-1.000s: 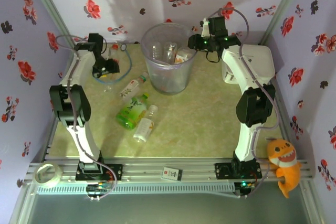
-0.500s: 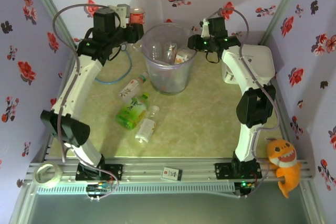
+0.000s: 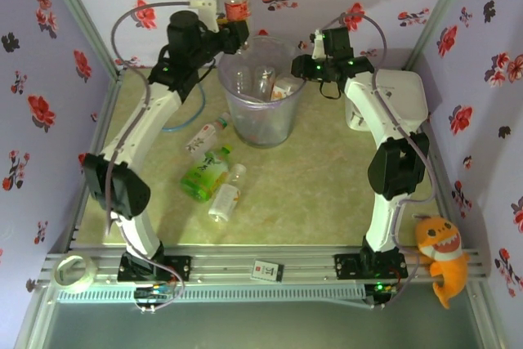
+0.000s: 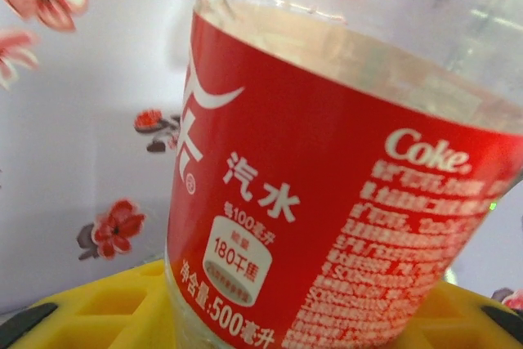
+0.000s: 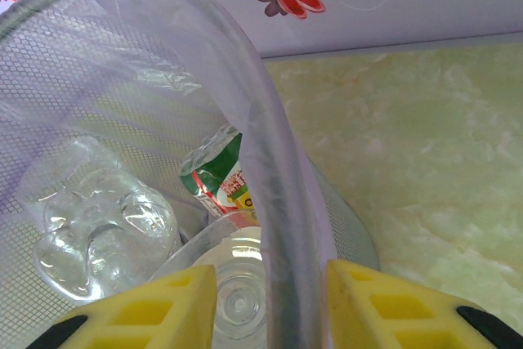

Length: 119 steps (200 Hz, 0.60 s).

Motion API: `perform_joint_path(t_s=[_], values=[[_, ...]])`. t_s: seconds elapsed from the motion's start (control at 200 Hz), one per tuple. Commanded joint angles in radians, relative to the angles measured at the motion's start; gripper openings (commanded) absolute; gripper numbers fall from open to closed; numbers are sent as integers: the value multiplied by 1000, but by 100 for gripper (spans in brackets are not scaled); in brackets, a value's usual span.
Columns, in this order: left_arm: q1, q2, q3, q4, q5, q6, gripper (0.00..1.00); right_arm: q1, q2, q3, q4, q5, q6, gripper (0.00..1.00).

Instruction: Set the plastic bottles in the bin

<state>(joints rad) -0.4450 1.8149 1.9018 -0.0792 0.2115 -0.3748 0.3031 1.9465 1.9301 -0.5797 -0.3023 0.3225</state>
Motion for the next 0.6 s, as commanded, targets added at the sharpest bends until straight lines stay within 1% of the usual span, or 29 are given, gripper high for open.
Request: perform_joint_path(t_s=[0.0, 0.165, 0.285, 0.465, 0.53, 0.59], values=[[-35, 52, 44, -32, 31, 58, 0, 39, -1, -34, -51, -21, -19, 40], [-56, 120, 88, -80, 58, 47, 0, 40, 1, -36, -55, -17, -26, 40], [-71, 158, 132, -137, 57, 75, 0, 39, -1, -38, -57, -15, -31, 40], [-86, 242, 250, -300, 63, 102, 0, 40, 0, -39, -54, -10, -31, 39], [-87, 253, 251, -320, 56, 100, 0, 39, 1, -42, -53, -10, -30, 39], [-87, 247, 230, -304, 47, 99, 0, 39, 2, -43, -52, -10, -30, 40]])
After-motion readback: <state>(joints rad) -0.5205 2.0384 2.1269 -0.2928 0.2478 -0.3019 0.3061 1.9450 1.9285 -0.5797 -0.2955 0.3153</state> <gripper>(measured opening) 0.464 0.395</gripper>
